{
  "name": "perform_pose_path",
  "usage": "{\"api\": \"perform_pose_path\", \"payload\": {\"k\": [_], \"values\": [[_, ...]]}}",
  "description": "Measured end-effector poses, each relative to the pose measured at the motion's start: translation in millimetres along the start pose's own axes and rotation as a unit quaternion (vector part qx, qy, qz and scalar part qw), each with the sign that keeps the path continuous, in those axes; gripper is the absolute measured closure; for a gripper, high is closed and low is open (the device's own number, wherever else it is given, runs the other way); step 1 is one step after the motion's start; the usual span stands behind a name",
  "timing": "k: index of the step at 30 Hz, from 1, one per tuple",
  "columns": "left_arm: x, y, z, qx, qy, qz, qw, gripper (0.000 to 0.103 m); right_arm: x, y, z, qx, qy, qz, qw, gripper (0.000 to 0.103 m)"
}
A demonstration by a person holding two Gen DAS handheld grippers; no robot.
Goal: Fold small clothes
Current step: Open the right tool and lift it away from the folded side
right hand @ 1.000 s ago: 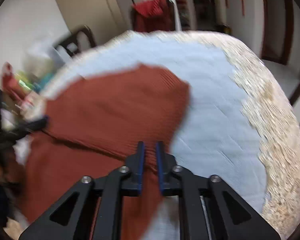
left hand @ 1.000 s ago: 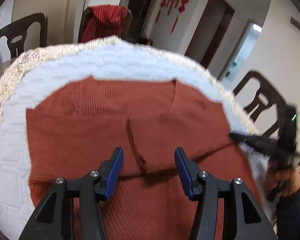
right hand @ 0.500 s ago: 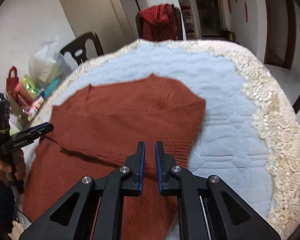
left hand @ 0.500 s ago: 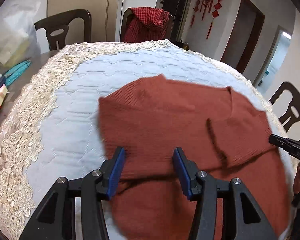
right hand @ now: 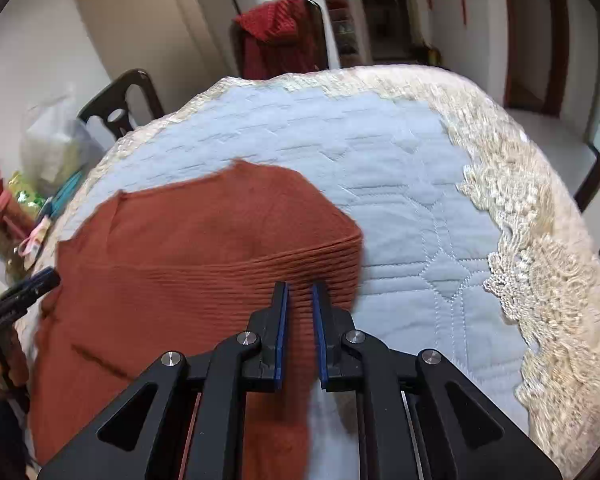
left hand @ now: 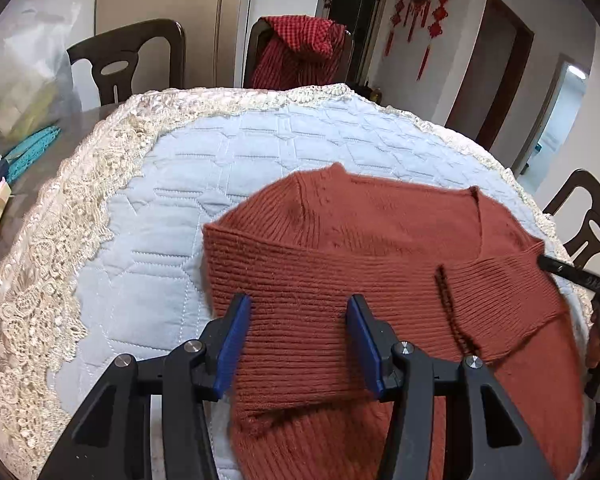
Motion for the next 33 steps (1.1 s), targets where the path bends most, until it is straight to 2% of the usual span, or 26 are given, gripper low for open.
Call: {"api": "perform_pose_path", "payload": {"k": [2, 4, 8, 12, 14, 16, 18, 21, 23, 25, 33], "values": [[-10.9, 6.5, 3.0, 0.006, 0.006, 0.001, 1.0000, 0.050, -7.4, -1.6, -0.4, 0.010, -0.002, 0.006, 1.000, 0.091], [-23.1, 16.8, 6.2, 0.009, 0.014, 0.018, 0.9997, 0.050, -20.5, -15.6, 2.7, -0.014, 0.012, 0.005, 1.000, 0.091], [-40.2, 38.1, 14.8, 0.034, 0.028, 0.023, 0.9988, 0.050, -35.3, -52.8, 16.9, -0.059, 0.011, -0.029, 0.998, 0.091], [-38.9, 30.1, 31.7, 0.031, 0.016, 0.009, 0.9994, 0.050, -45.7, -74.9, 40.2, -0.091, 0.008, -0.048, 0.995, 0.091], [-29.5, 19.7, 40.4, 0.013, -0.006, 0.011, 0.9998, 0.050, -41.2, -69.1, 51.4, -0.100, -0.002, -0.034, 0.994, 0.091], [-34.2, 19.9, 41.3, 0.009, -0.004, 0.015, 0.9998, 0.050, -31.8, -58.7, 52.6, -0.088, -0.014, -0.020, 0.996, 0.091], [-44.6, 23.4, 41.1, 0.010, 0.007, 0.014, 0.9998, 0.050, -40.2, -54.4, 53.0, -0.068, -0.013, -0.031, 0.997, 0.091], [-60.0, 28.8, 47.2, 0.015, 0.016, 0.024, 0.9995, 0.050, -62.4, -53.8, 58.0, -0.080, 0.007, -0.029, 0.996, 0.090], [-68.0, 31.4, 54.0, 0.019, 0.018, 0.020, 0.9995, 0.050, -71.7, -51.8, 62.3, -0.075, 0.010, -0.040, 0.996, 0.085], [-73.3, 32.8, 60.3, 0.019, 0.018, 0.017, 0.9995, 0.050, -78.6, -49.4, 69.2, -0.069, 0.009, -0.045, 0.997, 0.071], [-94.3, 41.1, 84.9, 0.022, 0.022, 0.005, 0.9995, 0.050, -92.3, -44.0, 101.2, -0.046, 0.000, -0.060, 0.997, 0.069]]}}
Point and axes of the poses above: each gripper's, at about its wrist camera, not at the fingertips, and x roughly the way its jaws point, y to its right, z to its underside, the point moved 3 cm from there along x, roughly the way its jaws point, and after that the axes turned 6 degrees about z, right-handed, at the moved point
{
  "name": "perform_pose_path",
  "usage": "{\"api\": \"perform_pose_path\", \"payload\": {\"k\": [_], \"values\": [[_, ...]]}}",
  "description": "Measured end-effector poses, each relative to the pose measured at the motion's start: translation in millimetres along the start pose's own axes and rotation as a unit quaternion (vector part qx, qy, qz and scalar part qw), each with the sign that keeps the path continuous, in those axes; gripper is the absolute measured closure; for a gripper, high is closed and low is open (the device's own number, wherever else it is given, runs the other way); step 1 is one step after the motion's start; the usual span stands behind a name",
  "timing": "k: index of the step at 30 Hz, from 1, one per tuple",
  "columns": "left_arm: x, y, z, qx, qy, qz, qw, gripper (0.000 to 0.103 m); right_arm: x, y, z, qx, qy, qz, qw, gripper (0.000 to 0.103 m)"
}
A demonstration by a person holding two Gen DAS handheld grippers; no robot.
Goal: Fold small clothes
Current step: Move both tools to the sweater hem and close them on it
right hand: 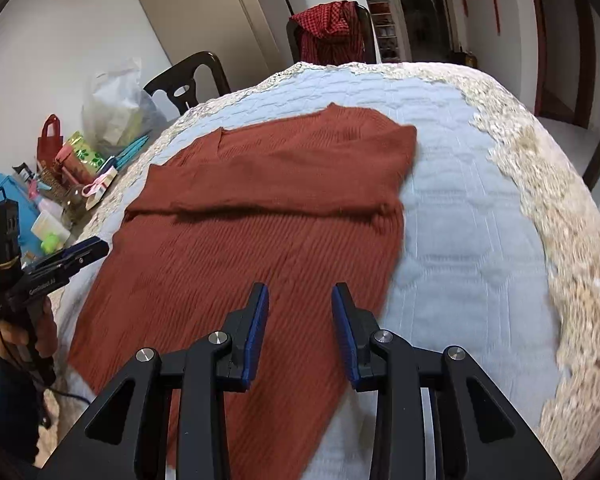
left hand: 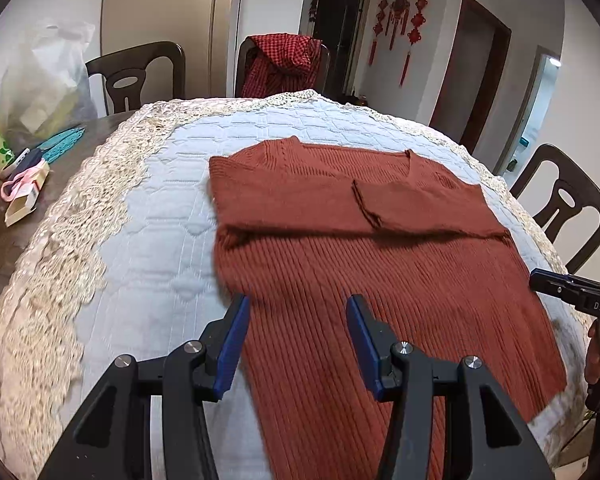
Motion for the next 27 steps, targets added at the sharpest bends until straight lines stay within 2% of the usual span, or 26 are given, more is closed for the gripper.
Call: {"api": "perform_pose_path", "payload": {"k": [15, 20, 23, 27], "values": [[-19.5, 4.4, 44.2, -0.018, -0.020, 0.005, 0.9996, 0.050, -20.8, 8.9, 49.1, 0.041, -0.006, -0.015, 0.999, 0.067], [-26.2, 2.7, 63.0, -0.046, -0.024, 0.022, 0.9984, 0.050, -29.9, 7.4, 66.9, 0.062, 0.000, -0.043, 0.997, 0.067], [-32.8, 5.6, 70.8, -0.051, -0.019, 0.026, 0.9981, 0.050, -33.1, 5.7, 77.0, 0.081, -0.004, -0.080, 0.993, 0.067], [-40.2, 5.1, 78.8, -0.074, -0.015, 0.042, 0.9963, 0.050, -36.3, 5.0, 83.8, 0.100, -0.005, -0.109, 0.989, 0.067]]}}
Point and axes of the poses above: each gripper's, at about its wrist camera, not at the fingertips, and x roughly the way its jaws point, y to its right, z to its underside, the point moved 3 cm from there along x, roughly the way its jaws point, and after that the axes turned 6 degrees about z, right-handed, at the moved point
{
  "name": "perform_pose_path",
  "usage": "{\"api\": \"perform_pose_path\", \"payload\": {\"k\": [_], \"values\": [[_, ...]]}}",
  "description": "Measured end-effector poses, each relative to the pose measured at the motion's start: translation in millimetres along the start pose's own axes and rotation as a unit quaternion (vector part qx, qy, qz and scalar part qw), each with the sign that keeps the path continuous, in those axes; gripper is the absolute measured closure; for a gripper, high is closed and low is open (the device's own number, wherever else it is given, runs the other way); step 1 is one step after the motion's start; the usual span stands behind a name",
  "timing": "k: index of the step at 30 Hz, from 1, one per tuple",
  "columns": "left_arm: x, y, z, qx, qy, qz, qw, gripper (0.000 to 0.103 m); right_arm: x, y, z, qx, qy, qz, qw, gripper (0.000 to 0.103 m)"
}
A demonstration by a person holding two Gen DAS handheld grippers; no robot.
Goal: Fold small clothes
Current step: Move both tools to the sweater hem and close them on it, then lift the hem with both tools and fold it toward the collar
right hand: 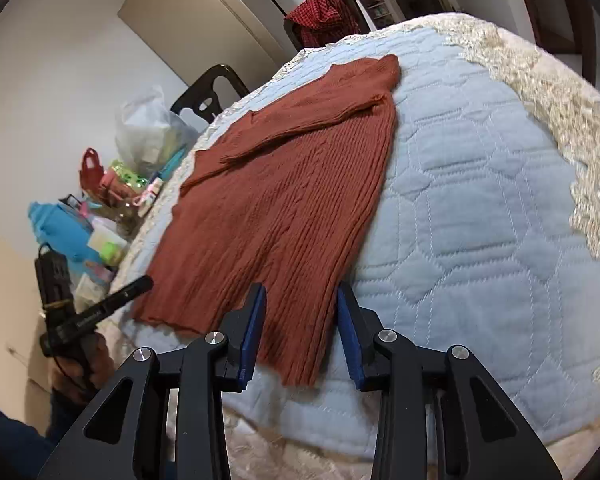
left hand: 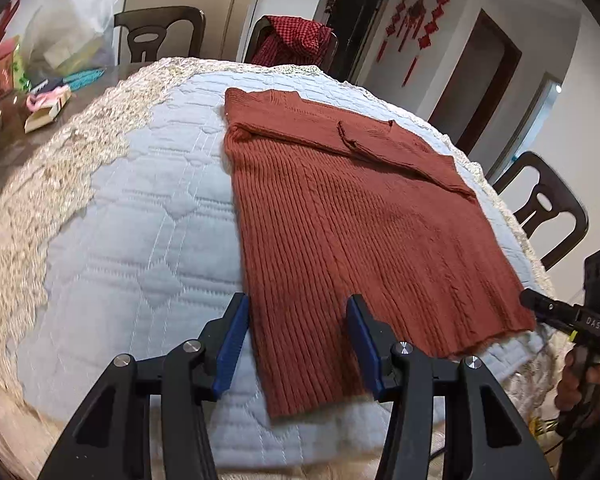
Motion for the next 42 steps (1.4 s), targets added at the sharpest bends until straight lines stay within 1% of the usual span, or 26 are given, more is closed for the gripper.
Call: {"api": "perform_pose_path", "payload": {"k": [5, 10, 13, 14, 16, 17, 19, 21, 22, 23, 24, 25, 28, 30, 34, 39, 42], "values": [[-4.4, -3.0, 3.9, -0.028, 0.001, 0.018, 0.9995, 0.050, 1.0, 0.3, 0.2, 0.010, -0.009, -0.018, 1.000, 0.067], [7.2, -3.8, -7.1, -0.043, 0.007, 0.031, 0.9985, 0.050, 8.0, -0.5, -2.6, 0.014, -0.014, -0.036, 0.999, 0.068], [9.4, -3.3, -9.0, -0.049, 0.010, 0.033, 0.9982, 0.052, 14.8, -2.7, -6.7, 0.014, -0.016, -0.040, 0.999, 0.074], [8.1, -4.0, -7.8, -0.052, 0.010, 0.035, 0.9980, 0.054, 15.8, -3.0, -6.0, 0.014, -0.018, -0.038, 0.999, 0.075], [3.4, -8.7, -3.1, -0.062, 0.008, 0.042, 0.9972, 0.064, 15.7, -3.7, -3.7, 0.010, -0.020, -0.035, 0.999, 0.082], [0.9, -11.6, -0.1, -0.069, 0.006, 0.048, 0.9965, 0.067, 14.6, -3.0, -1.1, 0.009, -0.024, -0.039, 0.999, 0.086], [-2.2, -15.4, 4.4, -0.079, 0.004, 0.055, 0.9954, 0.075, 13.1, 0.1, 3.0, 0.011, -0.028, -0.043, 0.999, 0.093], [-1.0, -14.8, 4.0, -0.078, 0.004, 0.056, 0.9954, 0.075, 12.4, 3.1, 4.5, 0.017, -0.029, -0.048, 0.998, 0.095], [0.8, -13.7, 2.3, -0.077, 0.003, 0.057, 0.9954, 0.077, 13.1, 3.5, 3.7, 0.020, -0.029, -0.050, 0.998, 0.095], [3.0, -11.9, 0.8, -0.076, 0.002, 0.061, 0.9953, 0.081, 14.8, 3.6, 1.7, 0.020, -0.029, -0.051, 0.998, 0.095], [6.0, -9.9, -0.5, -0.074, 0.000, 0.067, 0.9950, 0.091, 16.4, 2.2, 0.4, 0.018, -0.029, -0.051, 0.998, 0.095], [7.8, -8.7, -1.5, -0.075, 0.000, 0.071, 0.9946, 0.093, 17.7, 1.0, -1.1, 0.016, -0.029, -0.050, 0.998, 0.096], [1.4, -5.2, -5.2, -0.076, 0.019, 0.104, 0.9915, 0.095, 17.4, -3.3, -2.6, 0.008, -0.024, -0.047, 0.999, 0.097], [-10.9, -3.0, -8.9, -0.067, 0.040, 0.117, 0.9900, 0.095, 9.4, -4.8, -3.2, 0.008, -0.012, -0.054, 0.998, 0.098], [-40.0, -3.0, -16.0, -0.057, 0.076, 0.138, 0.9859, 0.095, -22.3, -3.5, -2.6, 0.011, 0.023, -0.086, 0.996, 0.098], [-66.9, -1.2, -19.7, -0.063, 0.092, 0.167, 0.9797, 0.095, -56.6, -8.5, 1.0, 0.002, 0.049, -0.112, 0.992, 0.098], [-79.9, 2.2, -21.9, -0.059, 0.101, 0.169, 0.9786, 0.095, -71.1, -14.8, 3.9, -0.007, 0.061, -0.124, 0.990, 0.098]]}}
Point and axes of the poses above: each gripper's, at about its wrist camera, not at the fingertips, and x roughly the way its jaws point, y to its right, z to its underside, the point moved 3 cm from there along x, roughly the way its jaws point, and after that the axes turned 6 degrees about z, right-handed, at the moved point
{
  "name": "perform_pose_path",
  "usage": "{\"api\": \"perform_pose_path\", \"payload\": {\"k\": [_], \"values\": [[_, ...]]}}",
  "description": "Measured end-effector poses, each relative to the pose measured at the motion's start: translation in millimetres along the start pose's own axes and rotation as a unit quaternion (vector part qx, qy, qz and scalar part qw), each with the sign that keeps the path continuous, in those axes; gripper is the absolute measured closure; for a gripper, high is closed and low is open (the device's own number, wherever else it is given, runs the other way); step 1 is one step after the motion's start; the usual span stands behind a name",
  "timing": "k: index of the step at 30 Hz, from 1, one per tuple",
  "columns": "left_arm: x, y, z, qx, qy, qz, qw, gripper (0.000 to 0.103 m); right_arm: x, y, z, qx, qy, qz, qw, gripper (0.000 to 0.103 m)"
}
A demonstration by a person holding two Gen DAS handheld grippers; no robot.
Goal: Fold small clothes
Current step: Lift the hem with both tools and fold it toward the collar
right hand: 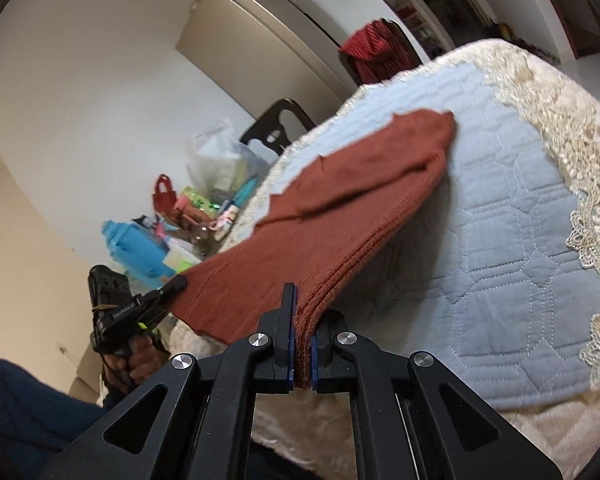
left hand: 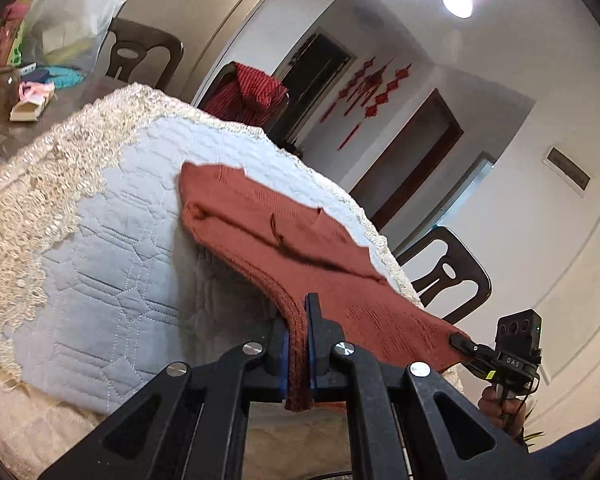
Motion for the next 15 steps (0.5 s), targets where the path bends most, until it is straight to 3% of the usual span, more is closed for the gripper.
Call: {"api": "perform_pose_path", "payload": {"k": [9, 15], "values": [[26.2, -12.2, -47.2, -0.001, 0.037, -0.001, 0.9993, 0.095, 3.3, 4.7, -41.4, 0.017, 0.050, -0.033, 0.998, 0.098], [60.4, -22.6, -88.8, 0.000, 0.048, -0.003, 0.9989, 0.095, 35.9, 17.4, -90.9, 0.034, 0.054, -0.017, 0.998, 0.098]]}}
Point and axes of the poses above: each gripper's, at about its wrist camera, not at the fingertips, and x roughly the way its jaws point, y to its right, z to its underside, the point moved 3 cm from there along x, roughly the way its jaws point, and after that the axes turned 6 degrees about z, right-handed, at the moved point
